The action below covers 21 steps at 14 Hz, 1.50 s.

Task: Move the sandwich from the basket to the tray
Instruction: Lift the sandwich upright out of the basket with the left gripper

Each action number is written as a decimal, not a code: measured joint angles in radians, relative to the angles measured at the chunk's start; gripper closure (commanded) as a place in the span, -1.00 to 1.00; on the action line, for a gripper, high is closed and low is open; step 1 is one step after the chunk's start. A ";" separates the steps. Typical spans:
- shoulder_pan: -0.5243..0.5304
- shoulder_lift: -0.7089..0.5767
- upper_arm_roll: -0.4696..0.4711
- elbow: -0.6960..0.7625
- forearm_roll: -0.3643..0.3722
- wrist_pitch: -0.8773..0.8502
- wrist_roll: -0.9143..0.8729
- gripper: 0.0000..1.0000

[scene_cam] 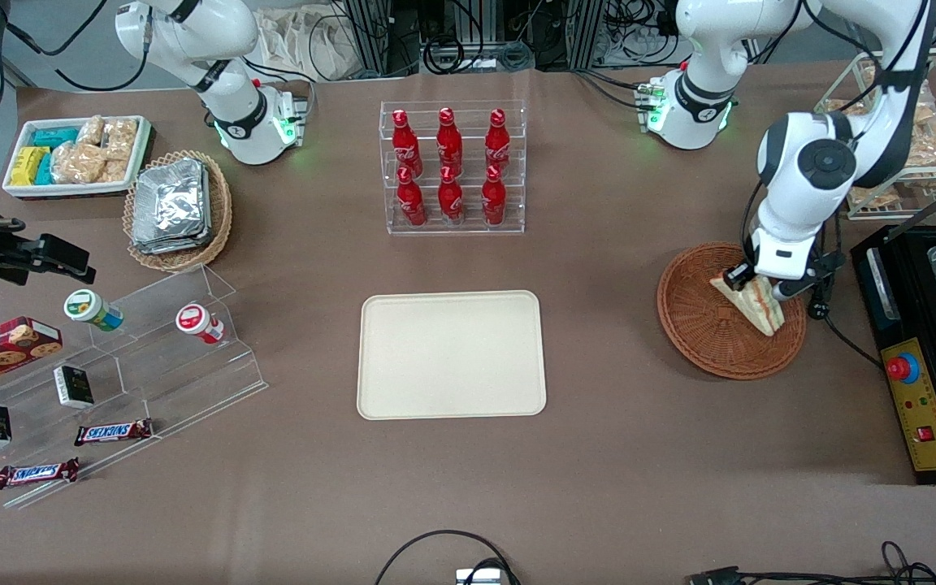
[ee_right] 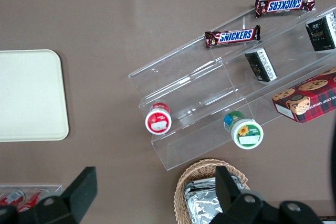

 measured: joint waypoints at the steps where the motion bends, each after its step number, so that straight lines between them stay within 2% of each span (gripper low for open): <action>1: 0.000 -0.031 0.000 0.006 0.000 -0.022 0.047 0.29; 6: -0.015 -0.102 -0.007 0.019 -0.004 -0.061 0.227 0.29; 13: -0.144 -0.103 -0.016 0.060 -0.111 -0.061 0.491 0.24; 21: -0.278 -0.049 -0.018 0.142 -0.194 -0.065 0.494 0.24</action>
